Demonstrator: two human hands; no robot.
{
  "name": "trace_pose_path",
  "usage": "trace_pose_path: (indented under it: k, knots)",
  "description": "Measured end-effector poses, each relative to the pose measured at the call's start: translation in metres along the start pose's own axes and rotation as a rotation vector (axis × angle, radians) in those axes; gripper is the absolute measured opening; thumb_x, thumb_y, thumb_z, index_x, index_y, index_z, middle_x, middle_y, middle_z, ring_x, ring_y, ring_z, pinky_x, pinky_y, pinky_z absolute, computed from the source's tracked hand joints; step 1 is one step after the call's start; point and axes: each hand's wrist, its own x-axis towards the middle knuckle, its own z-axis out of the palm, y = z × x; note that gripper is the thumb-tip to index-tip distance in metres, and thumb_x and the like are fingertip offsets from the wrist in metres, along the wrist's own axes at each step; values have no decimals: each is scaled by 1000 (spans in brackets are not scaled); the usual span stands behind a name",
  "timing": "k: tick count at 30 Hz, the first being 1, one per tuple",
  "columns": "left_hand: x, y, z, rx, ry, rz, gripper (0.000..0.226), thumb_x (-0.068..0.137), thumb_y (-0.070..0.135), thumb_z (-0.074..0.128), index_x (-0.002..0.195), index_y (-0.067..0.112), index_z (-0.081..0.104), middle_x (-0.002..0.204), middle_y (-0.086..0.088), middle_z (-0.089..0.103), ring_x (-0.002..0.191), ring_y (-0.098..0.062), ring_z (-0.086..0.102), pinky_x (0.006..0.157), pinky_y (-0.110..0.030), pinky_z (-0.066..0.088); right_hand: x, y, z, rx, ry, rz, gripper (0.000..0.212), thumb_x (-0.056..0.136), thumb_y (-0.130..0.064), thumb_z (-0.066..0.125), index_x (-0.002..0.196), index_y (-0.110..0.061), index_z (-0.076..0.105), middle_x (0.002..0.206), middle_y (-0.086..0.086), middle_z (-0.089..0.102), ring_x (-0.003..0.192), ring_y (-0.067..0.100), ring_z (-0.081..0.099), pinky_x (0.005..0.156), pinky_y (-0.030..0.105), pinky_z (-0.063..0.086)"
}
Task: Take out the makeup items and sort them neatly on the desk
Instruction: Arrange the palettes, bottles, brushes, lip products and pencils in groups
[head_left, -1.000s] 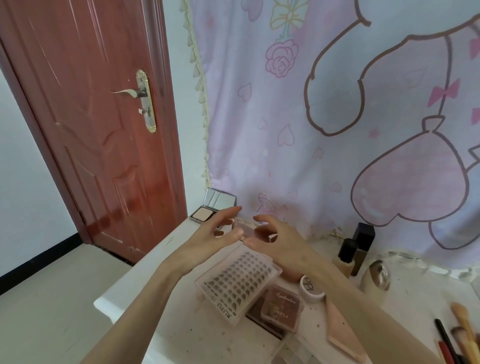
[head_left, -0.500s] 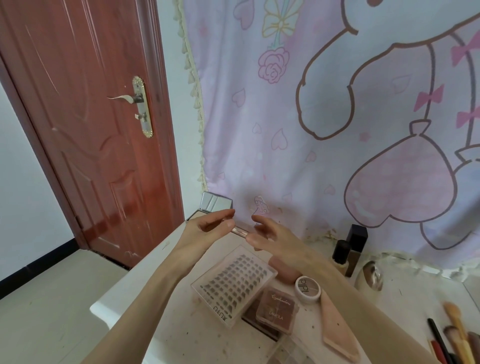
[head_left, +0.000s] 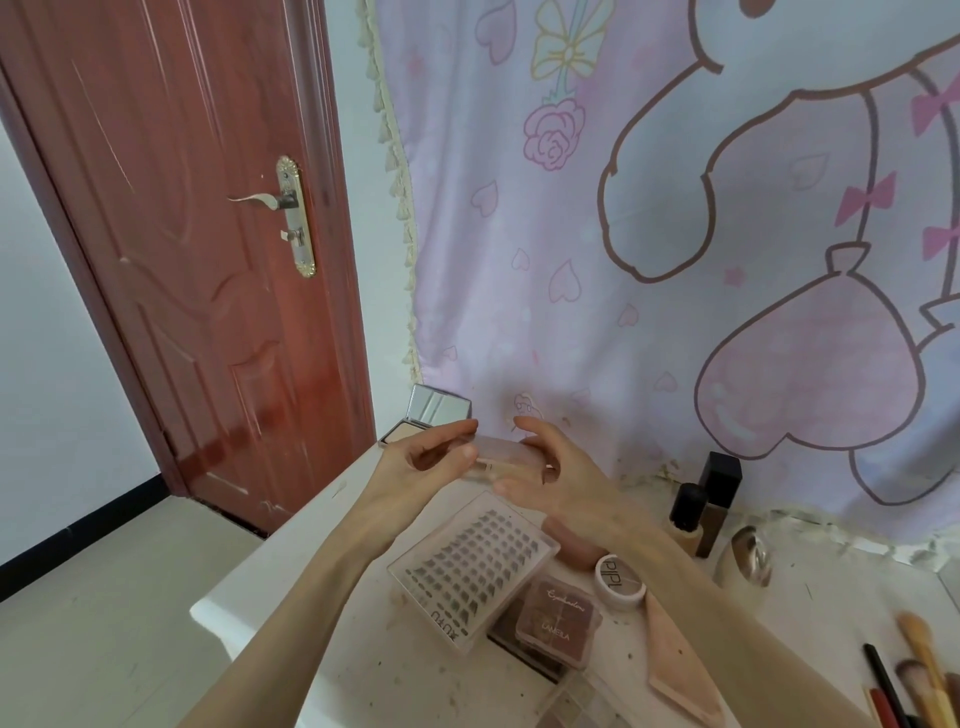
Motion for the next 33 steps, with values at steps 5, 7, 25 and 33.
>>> trace_pose_path:
  k: [5, 7, 25, 33]
  knots:
    - [3, -1, -11, 18, -3, -67, 57, 69, 49, 66, 120, 25, 60, 115, 8, 67, 110, -7, 59, 101, -27, 41, 1, 1, 10, 24, -22, 31, 70, 75, -40, 75, 134, -34, 38, 118, -18, 48, 105, -5, 52, 74, 6, 44]
    - [6, -1, -12, 3, 10, -120, 62, 66, 53, 67, 119, 22, 61, 113, 4, 68, 109, -10, 60, 106, -34, 38, 3, 1, 12, 24, -53, 42, 63, 77, -42, 71, 132, -32, 42, 117, -18, 52, 103, -5, 53, 75, 7, 44]
    - [55, -28, -13, 185, -33, -364, 58, 82, 59, 55, 120, 15, 58, 114, 1, 66, 104, -14, 62, 95, -28, 46, 75, 15, 15, 340, 170, 324, 37, 99, -40, 38, 90, -15, 63, 78, 8, 66, 69, 18, 63, 57, 28, 52]
    - [47, -69, -12, 556, 27, -309, 102, 67, 50, 76, 146, 15, 22, 145, -4, 30, 134, -21, 30, 110, -41, 30, 113, 42, 10, 338, 234, 380, 36, 98, -43, 35, 96, -17, 60, 97, 8, 67, 79, 15, 65, 57, 27, 52]
